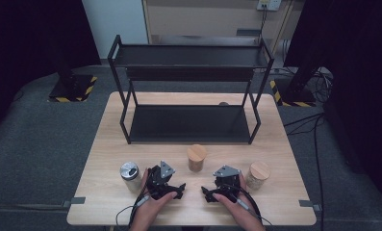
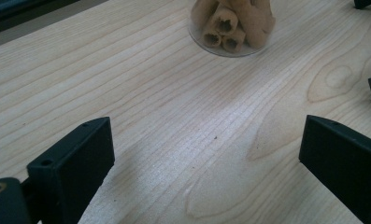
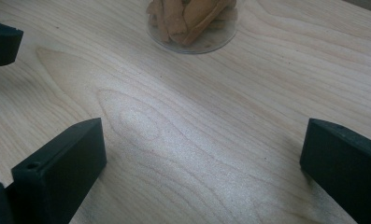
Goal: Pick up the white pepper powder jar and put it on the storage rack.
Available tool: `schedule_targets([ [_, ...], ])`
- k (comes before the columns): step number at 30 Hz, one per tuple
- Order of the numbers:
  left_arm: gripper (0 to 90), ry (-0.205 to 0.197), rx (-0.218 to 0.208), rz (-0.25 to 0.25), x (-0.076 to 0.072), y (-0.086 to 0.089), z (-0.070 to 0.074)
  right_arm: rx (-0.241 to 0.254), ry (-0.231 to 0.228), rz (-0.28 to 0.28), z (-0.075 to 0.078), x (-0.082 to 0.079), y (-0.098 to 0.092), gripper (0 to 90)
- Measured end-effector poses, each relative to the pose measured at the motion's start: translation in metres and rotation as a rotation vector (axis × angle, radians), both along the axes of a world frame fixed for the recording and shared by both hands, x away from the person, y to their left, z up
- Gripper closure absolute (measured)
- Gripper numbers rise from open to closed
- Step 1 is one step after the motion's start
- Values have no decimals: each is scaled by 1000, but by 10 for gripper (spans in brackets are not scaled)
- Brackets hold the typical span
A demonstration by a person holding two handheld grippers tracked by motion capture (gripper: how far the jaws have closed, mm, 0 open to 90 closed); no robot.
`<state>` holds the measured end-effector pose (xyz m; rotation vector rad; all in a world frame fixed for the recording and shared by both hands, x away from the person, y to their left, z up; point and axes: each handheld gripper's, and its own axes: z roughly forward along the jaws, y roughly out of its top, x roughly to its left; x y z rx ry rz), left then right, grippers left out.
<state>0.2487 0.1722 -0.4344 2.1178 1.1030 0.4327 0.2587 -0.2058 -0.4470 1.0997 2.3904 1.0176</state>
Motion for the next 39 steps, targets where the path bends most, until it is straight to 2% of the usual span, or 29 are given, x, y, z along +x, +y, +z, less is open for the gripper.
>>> schedule_targets([
  [24,27,-10,-7,-23,-3,7,20,0,0,-2,0,-1,0,5],
  [26,28,-10,3,-19,-2,7,22,0,0,-3,0,-1,0,5],
  [39,27,-12,-12,-25,-3,10,34,-1,-1,-5,0,-1,1,6],
])
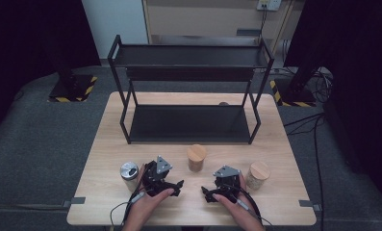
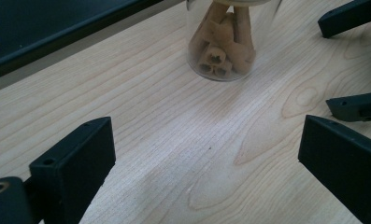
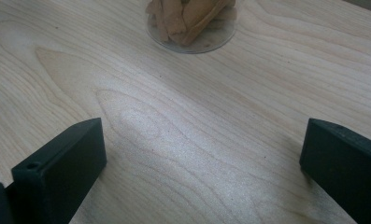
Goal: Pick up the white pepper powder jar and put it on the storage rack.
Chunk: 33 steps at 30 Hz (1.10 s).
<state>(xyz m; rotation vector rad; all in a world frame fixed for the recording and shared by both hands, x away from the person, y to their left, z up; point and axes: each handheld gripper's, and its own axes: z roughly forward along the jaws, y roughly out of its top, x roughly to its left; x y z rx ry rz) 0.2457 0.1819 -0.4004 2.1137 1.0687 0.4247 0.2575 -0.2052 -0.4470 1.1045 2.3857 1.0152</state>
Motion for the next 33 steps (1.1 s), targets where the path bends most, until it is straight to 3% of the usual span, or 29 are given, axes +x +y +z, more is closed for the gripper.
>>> schedule_targets([
  [15,26,-20,0,-11,-3,3,20,0,0,-2,0,0,0,6],
  [33,25,-28,22,-31,-3,5,32,0,0,-3,0,-1,0,6],
])
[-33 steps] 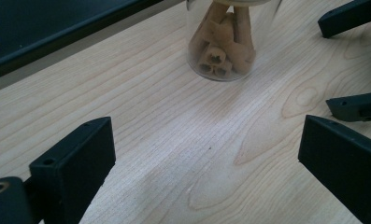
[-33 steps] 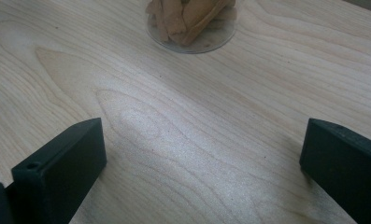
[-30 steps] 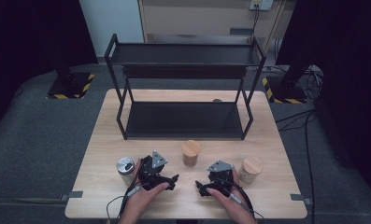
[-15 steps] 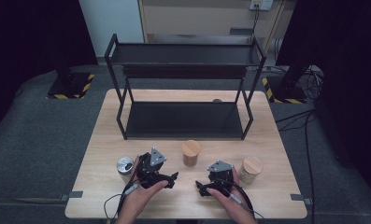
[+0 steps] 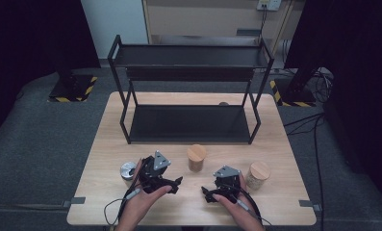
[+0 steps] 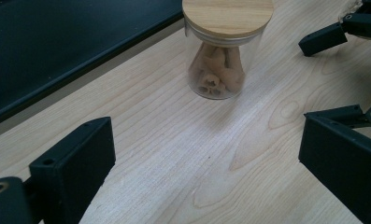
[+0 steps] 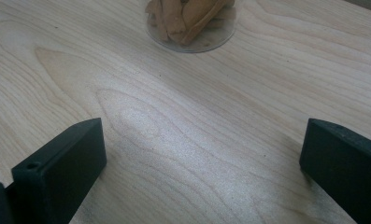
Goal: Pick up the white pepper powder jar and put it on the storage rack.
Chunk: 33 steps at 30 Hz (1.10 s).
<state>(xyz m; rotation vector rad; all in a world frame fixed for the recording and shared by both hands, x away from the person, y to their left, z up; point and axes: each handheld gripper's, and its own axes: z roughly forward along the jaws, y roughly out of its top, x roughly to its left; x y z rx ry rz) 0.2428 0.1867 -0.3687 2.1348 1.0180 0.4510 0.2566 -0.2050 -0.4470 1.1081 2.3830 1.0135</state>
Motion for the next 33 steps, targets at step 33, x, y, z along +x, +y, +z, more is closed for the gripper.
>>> schedule_targets([
  [33,23,-33,22,8,0,25,23,1,0,-3,0,-1,0,6],
])
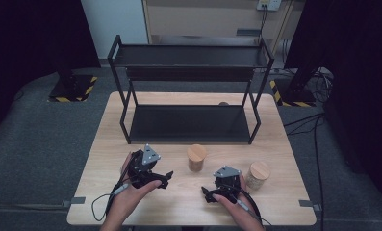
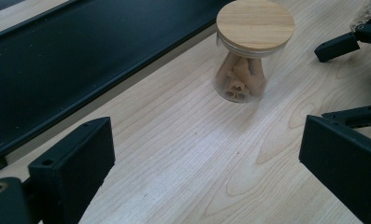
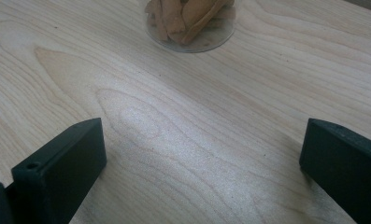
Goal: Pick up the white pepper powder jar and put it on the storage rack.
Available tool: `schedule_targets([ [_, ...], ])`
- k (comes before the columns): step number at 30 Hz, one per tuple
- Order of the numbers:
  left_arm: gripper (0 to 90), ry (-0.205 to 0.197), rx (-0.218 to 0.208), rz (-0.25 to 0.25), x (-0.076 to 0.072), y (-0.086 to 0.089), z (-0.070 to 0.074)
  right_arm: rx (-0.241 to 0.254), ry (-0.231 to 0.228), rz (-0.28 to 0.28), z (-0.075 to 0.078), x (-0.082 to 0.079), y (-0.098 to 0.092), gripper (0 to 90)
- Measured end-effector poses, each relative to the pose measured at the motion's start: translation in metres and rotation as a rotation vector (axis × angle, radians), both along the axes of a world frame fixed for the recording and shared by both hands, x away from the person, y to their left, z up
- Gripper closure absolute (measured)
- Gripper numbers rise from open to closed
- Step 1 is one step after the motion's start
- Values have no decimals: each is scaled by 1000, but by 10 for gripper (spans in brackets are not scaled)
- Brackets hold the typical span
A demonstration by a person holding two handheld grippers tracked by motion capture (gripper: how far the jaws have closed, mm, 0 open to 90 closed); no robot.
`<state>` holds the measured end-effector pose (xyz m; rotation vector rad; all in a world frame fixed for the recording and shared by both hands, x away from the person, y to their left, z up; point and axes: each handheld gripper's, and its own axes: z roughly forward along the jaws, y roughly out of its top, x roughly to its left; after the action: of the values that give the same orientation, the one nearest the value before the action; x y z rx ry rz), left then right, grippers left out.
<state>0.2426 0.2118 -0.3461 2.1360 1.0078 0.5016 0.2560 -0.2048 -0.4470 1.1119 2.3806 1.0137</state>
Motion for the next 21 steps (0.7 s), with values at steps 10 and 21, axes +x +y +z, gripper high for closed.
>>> schedule_targets([
  [10,24,-7,-3,14,0,8,3,0,0,0,0,0,0,7],
  [21,22,-18,-4,20,1,16,10,1,1,-1,0,0,0,7],
])
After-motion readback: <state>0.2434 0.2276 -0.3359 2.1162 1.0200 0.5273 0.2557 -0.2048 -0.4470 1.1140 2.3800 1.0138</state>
